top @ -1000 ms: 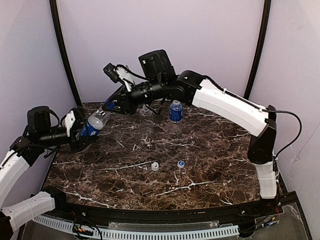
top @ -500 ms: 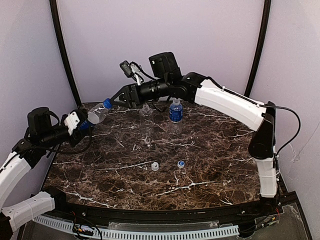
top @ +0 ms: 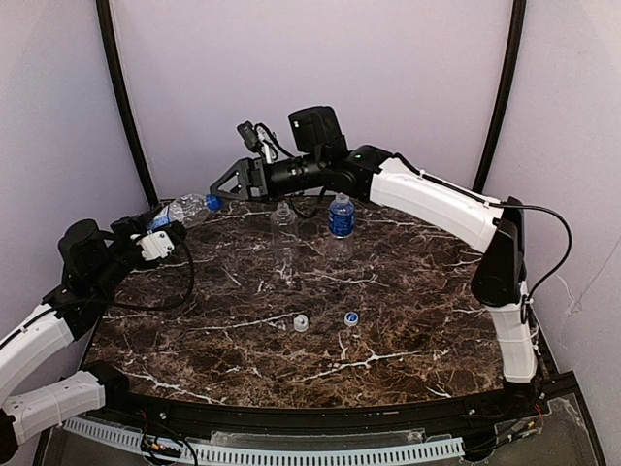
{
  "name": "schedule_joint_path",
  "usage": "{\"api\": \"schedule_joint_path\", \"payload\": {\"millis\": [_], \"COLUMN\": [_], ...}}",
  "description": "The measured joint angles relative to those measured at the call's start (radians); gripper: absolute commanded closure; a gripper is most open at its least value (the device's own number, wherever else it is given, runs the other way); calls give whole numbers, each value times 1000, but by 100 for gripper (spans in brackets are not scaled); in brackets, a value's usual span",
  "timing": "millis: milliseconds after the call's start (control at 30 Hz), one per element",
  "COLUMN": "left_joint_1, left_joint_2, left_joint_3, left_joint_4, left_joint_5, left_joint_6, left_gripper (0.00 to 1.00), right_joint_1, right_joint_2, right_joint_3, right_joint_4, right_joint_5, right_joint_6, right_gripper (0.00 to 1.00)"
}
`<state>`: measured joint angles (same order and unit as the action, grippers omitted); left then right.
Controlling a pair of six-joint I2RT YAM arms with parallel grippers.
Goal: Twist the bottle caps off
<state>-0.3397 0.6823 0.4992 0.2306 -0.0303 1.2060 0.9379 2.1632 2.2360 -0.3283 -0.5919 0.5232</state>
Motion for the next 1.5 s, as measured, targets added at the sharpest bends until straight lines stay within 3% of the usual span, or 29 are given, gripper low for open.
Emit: {"api": "schedule_joint_path", "payload": {"millis": [200, 367, 467, 633, 800, 1000, 1067, 1167, 1333, 1500], "left_joint_1": [-12, -14, -17, -26, -31, -34, -35, -32, -30, -31], "left_joint_2": [0, 6, 10, 11, 11, 11, 10, 12, 11, 11], "left_joint_3": [-6, -10, -13, -21, -27, -25, -9, 65, 166, 189], "left_joint_4": [62, 83, 84, 94, 105, 98, 53, -155, -497, -686], "left_joint_5": [-18, -21, -23, -22, -25, -25, -15, 62, 349, 582], "left_joint_6": [56, 73, 77, 95, 100, 81, 45, -69, -253, -395], "left_gripper": [73, 73, 73, 74, 74, 74, 74, 76, 77, 78], "right_joint_1": [0, 0, 0, 0, -1, -4, -3, 8, 85, 182], "right_joint_2": [65, 77, 77, 77, 78, 79, 77, 37, -170, -298], "right_joint_3": [51, 56, 58, 58, 58, 58, 58, 1, -256, -406], "right_joint_4": [2, 4, 9, 18, 19, 17, -1, -33, -74, -99], "right_joint_5": [-26, -63, -74, -94, -102, -125, -131, -113, 10, 121], "right_joint_6": [37, 53, 48, 51, 57, 12, -64, -309, -814, -1276], "right_gripper": [31, 58, 66, 70, 99, 100, 100, 100, 100, 100]}}
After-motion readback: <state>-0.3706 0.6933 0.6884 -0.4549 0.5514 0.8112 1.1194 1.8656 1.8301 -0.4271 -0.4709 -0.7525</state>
